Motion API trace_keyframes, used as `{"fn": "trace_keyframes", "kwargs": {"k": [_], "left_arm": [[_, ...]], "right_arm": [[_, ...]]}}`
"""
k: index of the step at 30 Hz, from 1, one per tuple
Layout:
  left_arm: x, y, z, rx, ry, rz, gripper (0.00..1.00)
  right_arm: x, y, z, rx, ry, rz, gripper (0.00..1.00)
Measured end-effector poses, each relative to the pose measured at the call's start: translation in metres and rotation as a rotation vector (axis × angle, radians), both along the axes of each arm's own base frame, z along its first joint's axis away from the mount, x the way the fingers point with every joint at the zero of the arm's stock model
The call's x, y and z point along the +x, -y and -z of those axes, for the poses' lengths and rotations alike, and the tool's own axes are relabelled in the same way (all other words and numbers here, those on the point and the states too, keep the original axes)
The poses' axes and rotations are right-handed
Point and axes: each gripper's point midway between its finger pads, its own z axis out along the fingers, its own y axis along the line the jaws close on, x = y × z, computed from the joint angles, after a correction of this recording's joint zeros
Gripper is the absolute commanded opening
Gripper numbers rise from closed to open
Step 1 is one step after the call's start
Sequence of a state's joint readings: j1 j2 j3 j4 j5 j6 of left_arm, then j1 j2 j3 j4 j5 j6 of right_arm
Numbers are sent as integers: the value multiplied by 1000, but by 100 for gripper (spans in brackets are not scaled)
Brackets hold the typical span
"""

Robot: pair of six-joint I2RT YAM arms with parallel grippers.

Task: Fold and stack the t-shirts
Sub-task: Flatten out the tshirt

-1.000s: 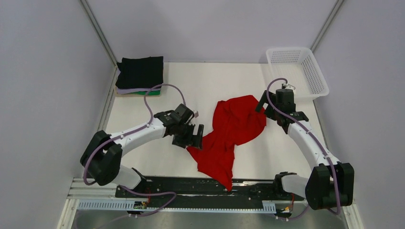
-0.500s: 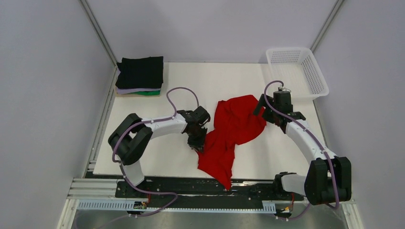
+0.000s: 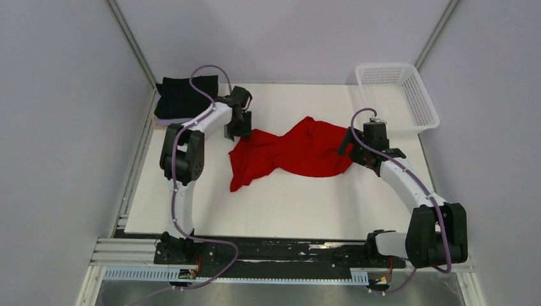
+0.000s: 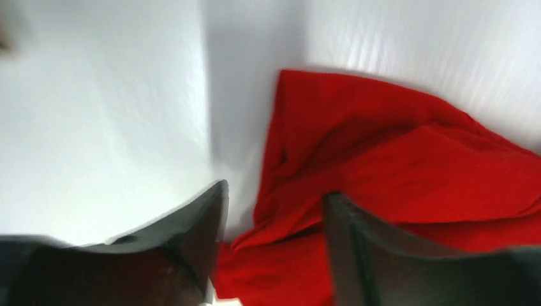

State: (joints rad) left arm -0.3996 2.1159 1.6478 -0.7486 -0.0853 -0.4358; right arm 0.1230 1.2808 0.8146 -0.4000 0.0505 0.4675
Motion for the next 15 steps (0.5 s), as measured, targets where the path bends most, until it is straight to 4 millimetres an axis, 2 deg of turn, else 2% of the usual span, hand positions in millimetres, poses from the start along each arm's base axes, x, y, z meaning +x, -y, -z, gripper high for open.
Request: {"fn": "trace_keyframes", "kwargs": {"k": [2, 3, 4, 6, 9, 12, 15], "left_arm": [[30, -16, -13, 29, 52, -24, 98], [39, -21, -21, 36, 79, -25, 99], [46, -24, -30, 40, 107, -29, 100], [44, -23, -47, 32, 140, -17, 100], [15, -24, -64, 17, 159, 0, 100], [-36, -37, -76, 11, 153, -1, 100], [-85, -51, -77, -9, 138, -24, 100]], "right_arm": [[0, 0, 2, 1, -5, 0, 100], [0, 0, 2, 1, -6, 1, 100], [0, 0, 2, 2, -6, 1, 100], [0, 0, 2, 2, -5, 2, 100], [0, 0, 2, 3, -6, 4, 100], [0, 0, 2, 4, -6, 5, 100], [0, 0, 3, 1, -10, 7, 100]]}}
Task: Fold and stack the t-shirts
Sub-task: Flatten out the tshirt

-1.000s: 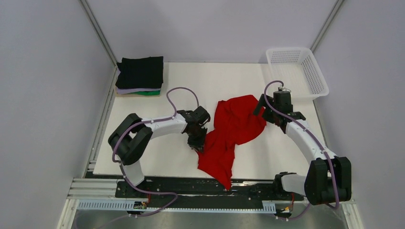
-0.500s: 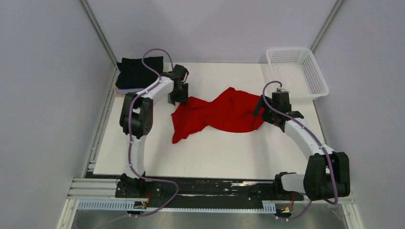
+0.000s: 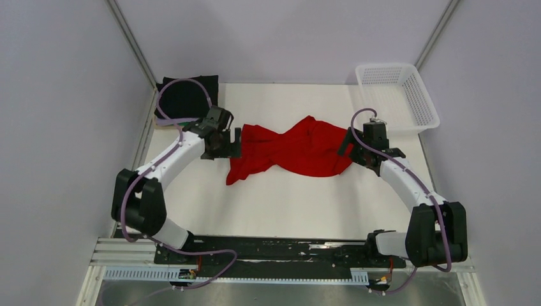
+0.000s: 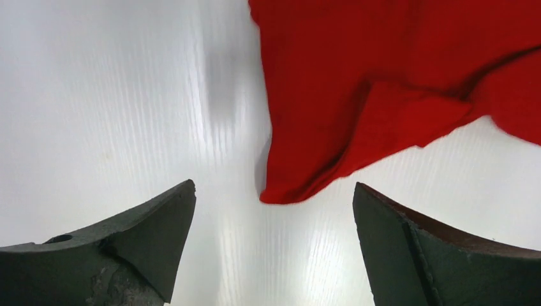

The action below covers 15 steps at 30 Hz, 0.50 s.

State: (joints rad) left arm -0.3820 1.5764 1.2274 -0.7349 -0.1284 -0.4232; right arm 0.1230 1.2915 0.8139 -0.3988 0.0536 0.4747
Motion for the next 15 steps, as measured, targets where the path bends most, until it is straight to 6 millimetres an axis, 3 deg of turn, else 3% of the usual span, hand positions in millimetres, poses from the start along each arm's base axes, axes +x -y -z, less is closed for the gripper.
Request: {"fn": "trace_keyframes", "kwargs": {"k": [5, 8, 11, 13, 15], "left_arm": [[-56, -11, 32, -56, -76, -42, 97], [-76, -9, 56, -84, -137, -55, 92], [-79, 0, 66, -143, -144, -59, 87], [-74, 8, 70, -183, -135, -58, 79], [-67, 14, 78, -205, -138, -61, 64]], "right_arm": [[-2, 1, 4, -1, -9, 4, 100], [-3, 1, 6, -2, -17, 4, 100], [-3, 1, 9, -2, -25, 4, 100], [-3, 1, 10, -2, -28, 4, 100], [-3, 1, 9, -2, -27, 4, 99]]}}
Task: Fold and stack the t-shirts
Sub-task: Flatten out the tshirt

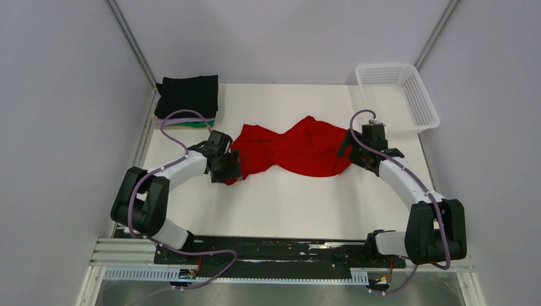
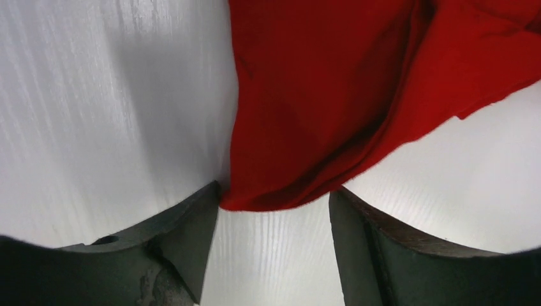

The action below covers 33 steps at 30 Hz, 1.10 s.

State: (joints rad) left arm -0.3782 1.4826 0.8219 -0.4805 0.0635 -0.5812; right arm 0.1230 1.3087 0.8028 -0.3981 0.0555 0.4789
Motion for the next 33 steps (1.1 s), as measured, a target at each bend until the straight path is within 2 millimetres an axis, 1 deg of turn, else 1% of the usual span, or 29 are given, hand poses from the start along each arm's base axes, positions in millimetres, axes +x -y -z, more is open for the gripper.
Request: {"fn": "trace_keyframes", "kwargs": {"k": [1, 2, 3, 4, 5, 7, 10, 14, 16, 18, 19, 20, 21, 24, 27, 29, 30, 31, 33], "left_arm": [[2, 3, 6, -7, -8, -1, 51], [4, 3, 9, -4, -17, -2, 45], [9, 6, 8, -17, -6, -4, 31], [12, 8, 10, -25, -4, -7, 23], [14, 10, 11, -29, -6, -3, 8], [16, 13, 12, -44, -6, -4, 0], [16, 13, 11, -46, -6, -6, 0], [9, 9, 1, -39, -7, -9, 0], [6, 7, -9, -43, 8, -10, 0], [3, 7, -22, -55, 31, -11, 0], [3, 7, -27, -60, 43, -11, 0], [2, 6, -32, -64, 52, -11, 0], [1, 6, -37, -67, 60, -11, 0], [4, 6, -57, -74, 92, -14, 0], [13, 4, -82, -72, 154, -27, 0], [22, 3, -109, -78, 233, -41, 0], [28, 2, -126, -84, 281, -49, 0], [34, 1, -148, -93, 343, -59, 0], [44, -1, -189, -113, 456, -76, 0]], "right_arm": [[0, 0, 0, 0, 0, 0, 99], [0, 0, 0, 1, -1, 1, 97], [0, 0, 0, 2, -2, 2, 96], [0, -1, 1, 5, -3, 4, 94], [0, -1, 2, 8, -5, 4, 91], [-1, -2, 7, 15, -18, 5, 87], [-3, -7, 15, 36, -49, -12, 81], [-4, -18, 32, 66, -100, -44, 66], [-5, -25, 42, 81, -129, -61, 52], [-5, -31, 53, 91, -157, -76, 31], [-5, -34, 60, 92, -171, -80, 18], [-5, -35, 65, 92, -186, -82, 8], [-3, -38, 66, 100, -188, -83, 1], [4, -41, 64, 111, -174, -81, 0], [5, -43, 53, 117, -143, -86, 0], [9, -44, 29, 127, -74, -95, 0], [11, -44, 10, 135, -19, -100, 0], [13, -45, -12, 145, 44, -109, 0], [15, -49, -71, 170, 209, -138, 0]]}}
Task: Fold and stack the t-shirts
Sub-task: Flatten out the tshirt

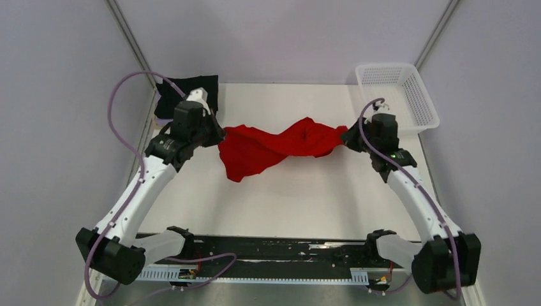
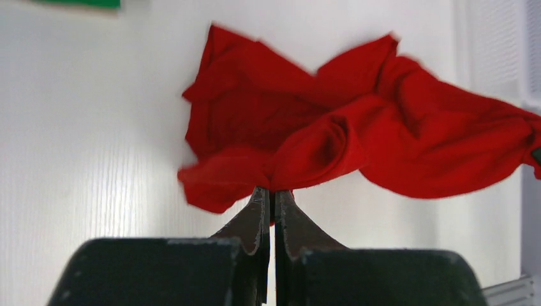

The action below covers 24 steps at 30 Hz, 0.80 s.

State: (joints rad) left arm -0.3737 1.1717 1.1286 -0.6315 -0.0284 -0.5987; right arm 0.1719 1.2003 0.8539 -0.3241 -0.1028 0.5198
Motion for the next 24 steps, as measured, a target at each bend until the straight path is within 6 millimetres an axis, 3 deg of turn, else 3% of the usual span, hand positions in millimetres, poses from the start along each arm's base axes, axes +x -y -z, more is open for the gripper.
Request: {"fn": "trace_keyframes", "kwargs": {"k": [3, 6, 11, 13, 18, 21, 24], "left_arm": [[6, -6, -66, -30, 174, -27, 0], [-1, -17, -140, -56, 363, -49, 0], [-41, -42, -262, -110, 679, -72, 0], [-67, -53, -306, -135, 799, -71, 0], [-137, -71, -391, -195, 1055, -23, 0], [-178, -77, -428, -223, 1183, 26, 0], [-210, -79, -453, -242, 1280, 80, 0]], "right_arm": [[-6, -3, -96, 49, 260, -30, 0], [-28, -6, -180, 91, 477, -69, 0], [-84, -10, -289, 142, 749, -157, 0], [-111, -14, -324, 159, 836, -207, 0], [-192, -23, -395, 192, 1048, -366, 0], [-239, -27, -419, 207, 1145, -449, 0], [-272, -28, -430, 218, 1202, -504, 0]]}}
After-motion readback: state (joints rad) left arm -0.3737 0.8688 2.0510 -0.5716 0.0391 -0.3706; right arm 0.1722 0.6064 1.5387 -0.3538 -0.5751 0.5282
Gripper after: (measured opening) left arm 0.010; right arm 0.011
